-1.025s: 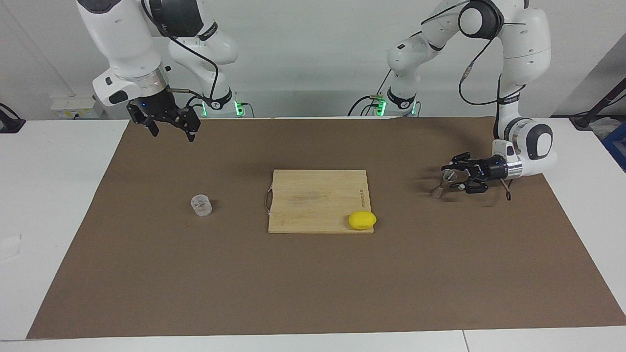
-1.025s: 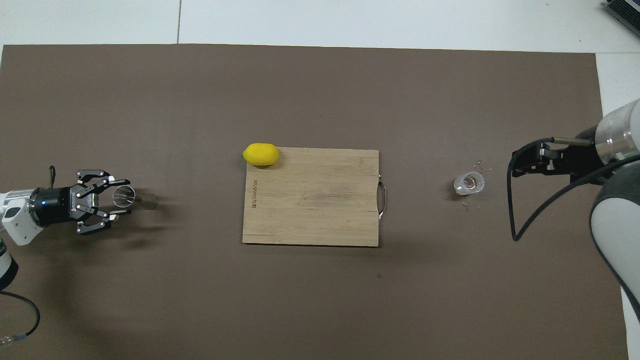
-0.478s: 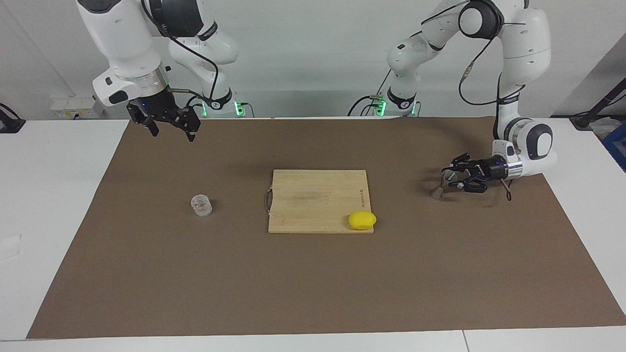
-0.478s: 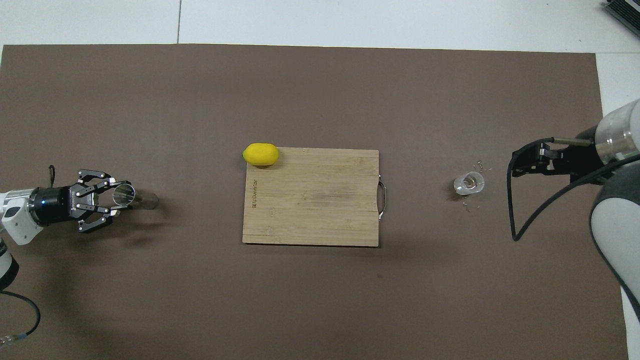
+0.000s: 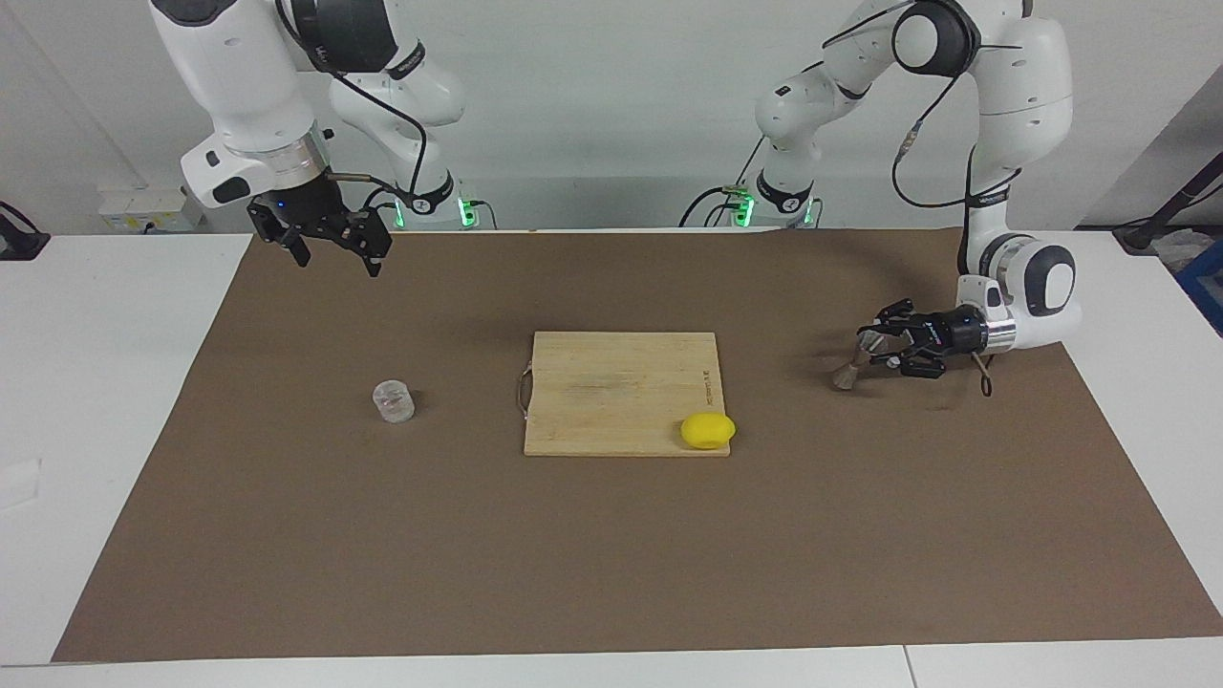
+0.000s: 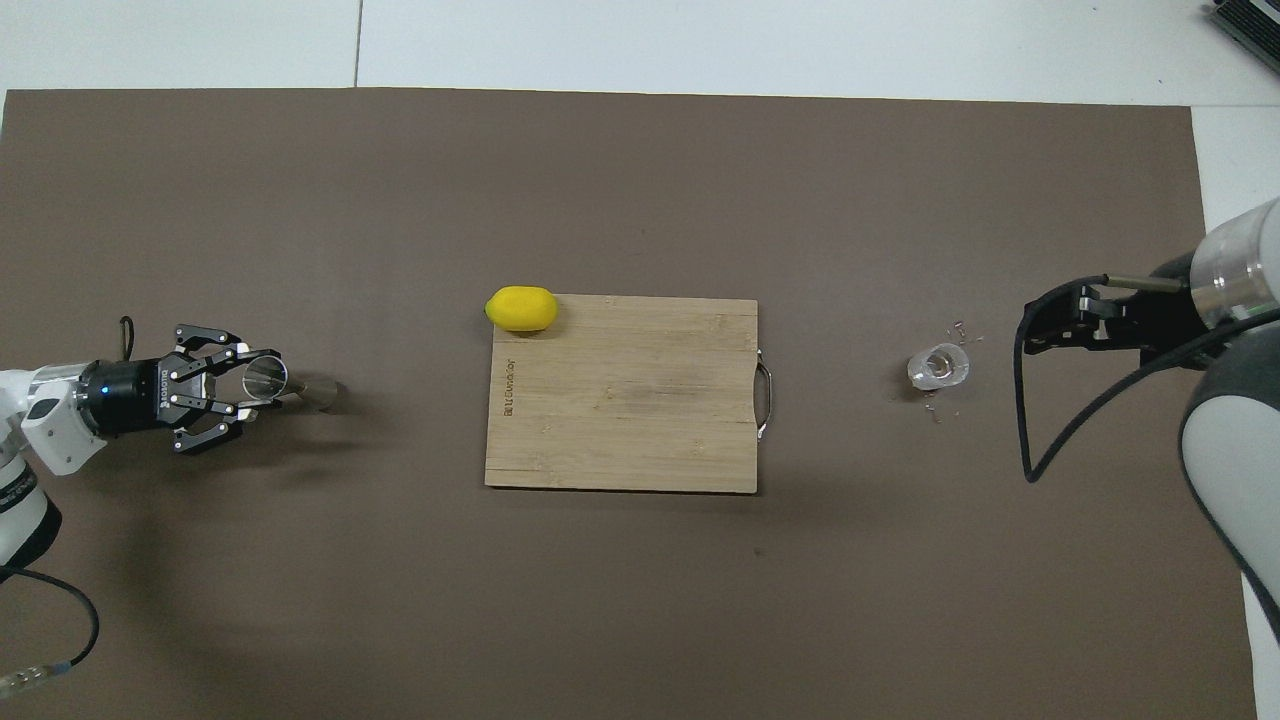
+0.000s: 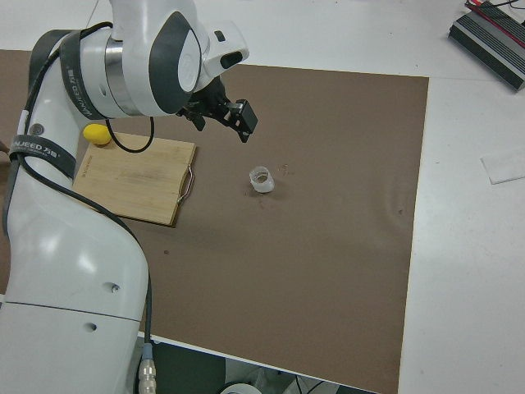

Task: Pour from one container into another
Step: 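Carry the steel cup with the left gripper onto the cutting board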

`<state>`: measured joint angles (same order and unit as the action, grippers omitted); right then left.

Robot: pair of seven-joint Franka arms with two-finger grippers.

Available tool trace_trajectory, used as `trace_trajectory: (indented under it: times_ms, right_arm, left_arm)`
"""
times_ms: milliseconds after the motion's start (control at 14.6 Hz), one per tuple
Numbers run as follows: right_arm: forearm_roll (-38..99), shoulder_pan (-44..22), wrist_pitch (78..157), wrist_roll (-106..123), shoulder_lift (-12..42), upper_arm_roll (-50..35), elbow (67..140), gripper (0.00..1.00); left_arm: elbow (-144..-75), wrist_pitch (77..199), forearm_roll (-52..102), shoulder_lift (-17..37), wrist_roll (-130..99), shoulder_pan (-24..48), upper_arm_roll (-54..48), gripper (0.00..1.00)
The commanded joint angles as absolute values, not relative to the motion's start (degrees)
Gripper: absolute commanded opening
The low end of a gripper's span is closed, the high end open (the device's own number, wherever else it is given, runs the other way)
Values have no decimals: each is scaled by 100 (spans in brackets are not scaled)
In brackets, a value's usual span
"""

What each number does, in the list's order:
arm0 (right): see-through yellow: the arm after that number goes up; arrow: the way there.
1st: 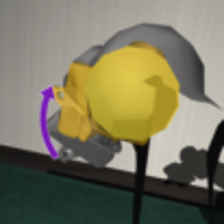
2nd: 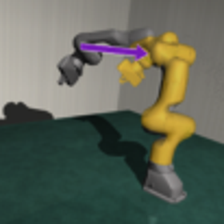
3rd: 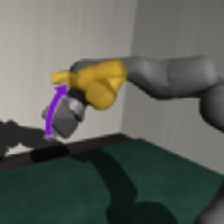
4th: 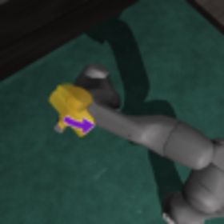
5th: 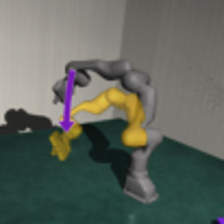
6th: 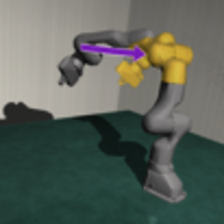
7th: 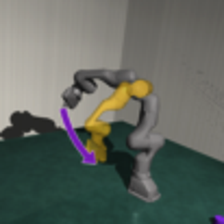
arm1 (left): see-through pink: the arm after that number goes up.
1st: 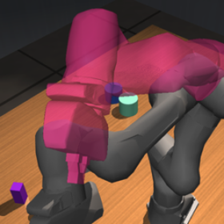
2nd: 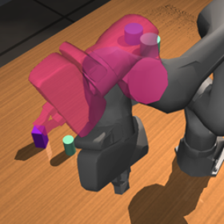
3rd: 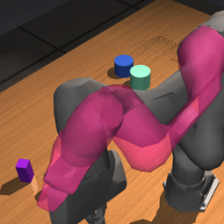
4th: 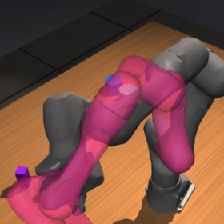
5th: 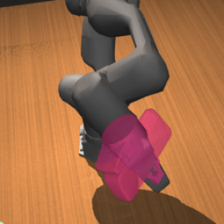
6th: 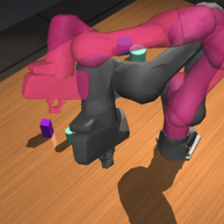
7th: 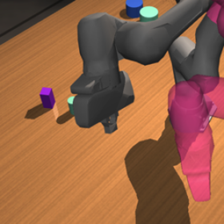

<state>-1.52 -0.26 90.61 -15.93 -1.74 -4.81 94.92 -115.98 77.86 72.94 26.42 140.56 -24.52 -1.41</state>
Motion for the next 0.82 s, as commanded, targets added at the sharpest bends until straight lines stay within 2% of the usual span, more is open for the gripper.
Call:
trace_trajectory:
  times_ms: [0,342,752]
  right_arm:
    - [-70,70,9176,-1450,-316,-510,9668,100]
    - [-70,70,9176,-1450,-316,-510,9659,100]
    - [-70,70,9176,-1450,-316,-510,9668,100]
  left_arm:
    - [-11584,7699,7593,2558,13905,-1953,-70,42]
    - [-11715,7734,7962,2347,13650,-1118,-70,42]
    - [-12418,8559,8779,1820,13614,-98,-70,44]
